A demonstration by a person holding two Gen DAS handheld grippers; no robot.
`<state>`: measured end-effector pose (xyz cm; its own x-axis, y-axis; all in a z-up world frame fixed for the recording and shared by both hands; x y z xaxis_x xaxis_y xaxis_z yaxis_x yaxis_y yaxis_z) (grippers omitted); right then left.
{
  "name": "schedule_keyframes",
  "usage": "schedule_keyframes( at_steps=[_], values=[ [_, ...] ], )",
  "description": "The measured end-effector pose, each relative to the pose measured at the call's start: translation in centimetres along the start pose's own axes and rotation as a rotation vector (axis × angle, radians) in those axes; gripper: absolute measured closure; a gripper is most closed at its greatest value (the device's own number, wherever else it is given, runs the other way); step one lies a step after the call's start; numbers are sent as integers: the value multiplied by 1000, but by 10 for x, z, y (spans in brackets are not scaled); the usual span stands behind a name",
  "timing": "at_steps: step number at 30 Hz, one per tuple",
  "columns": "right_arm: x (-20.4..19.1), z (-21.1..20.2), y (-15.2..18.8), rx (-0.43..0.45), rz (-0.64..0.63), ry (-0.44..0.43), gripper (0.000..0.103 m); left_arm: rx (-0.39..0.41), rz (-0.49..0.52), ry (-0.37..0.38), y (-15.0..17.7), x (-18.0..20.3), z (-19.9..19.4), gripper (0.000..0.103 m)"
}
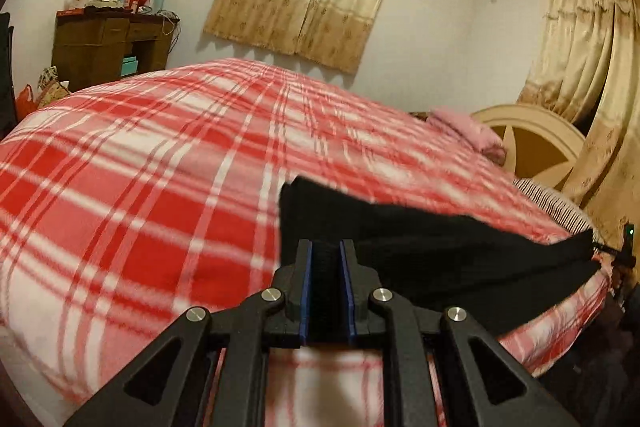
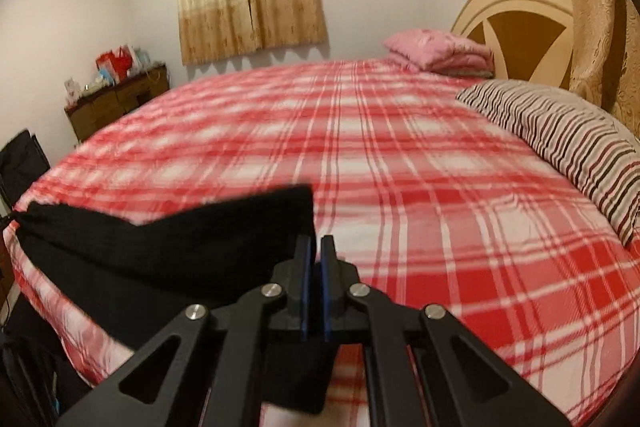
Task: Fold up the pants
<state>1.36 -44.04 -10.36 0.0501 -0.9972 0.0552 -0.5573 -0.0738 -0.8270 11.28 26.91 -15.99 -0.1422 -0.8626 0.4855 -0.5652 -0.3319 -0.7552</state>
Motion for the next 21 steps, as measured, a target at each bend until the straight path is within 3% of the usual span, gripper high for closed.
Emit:
schedule_keyframes(
  at_steps=[3, 5, 6, 7, 9, 12, 16, 18, 21],
  values=[
    [-6, -3, 7, -23, -9, -2, 96, -12, 14, -14, 4, -5, -14, 80],
    [-13, -6, 4, -28, 3, -23, 90, -17, 26, -59, 6, -12, -21, 61],
    [-19, -7, 1, -24, -5, -26, 78, -15, 21, -74, 5, -16, -23, 55],
    [-29, -9, -7, -12, -21, -36, 55, -10, 12, -101, 4, -20, -27, 47],
    [-53, -7, -20, 1, -47, -79, 29, -7, -1, -123, 6, -28, -31, 47],
    [-105, 14, -40, -30, -160, -104, 31, 28, -45, -190, 4, -42, -38, 46],
    [-161, 52, -56, -124, -347, -60, 37, 104, -40, -146, -6, -16, -53, 47],
    [-159, 61, -60, -146, -345, -26, 37, 87, 6, -104, -9, 12, -46, 46],
    [-126, 64, -68, -162, -232, 25, 37, 27, 109, -30, -8, 61, -19, 46]
  ],
)
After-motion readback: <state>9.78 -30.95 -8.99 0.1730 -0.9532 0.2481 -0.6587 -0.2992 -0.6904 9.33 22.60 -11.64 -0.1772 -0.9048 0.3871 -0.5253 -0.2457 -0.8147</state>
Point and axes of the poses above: each gripper's, at about its wrist camera, not at the fingertips, and z roughly the way its jaws point, x to its right, y to its underside, the point moved 5 cm from there along z, roughly the way its jaws point, and after that the axes turned 10 degrees about -z, right-handed, at the moved point
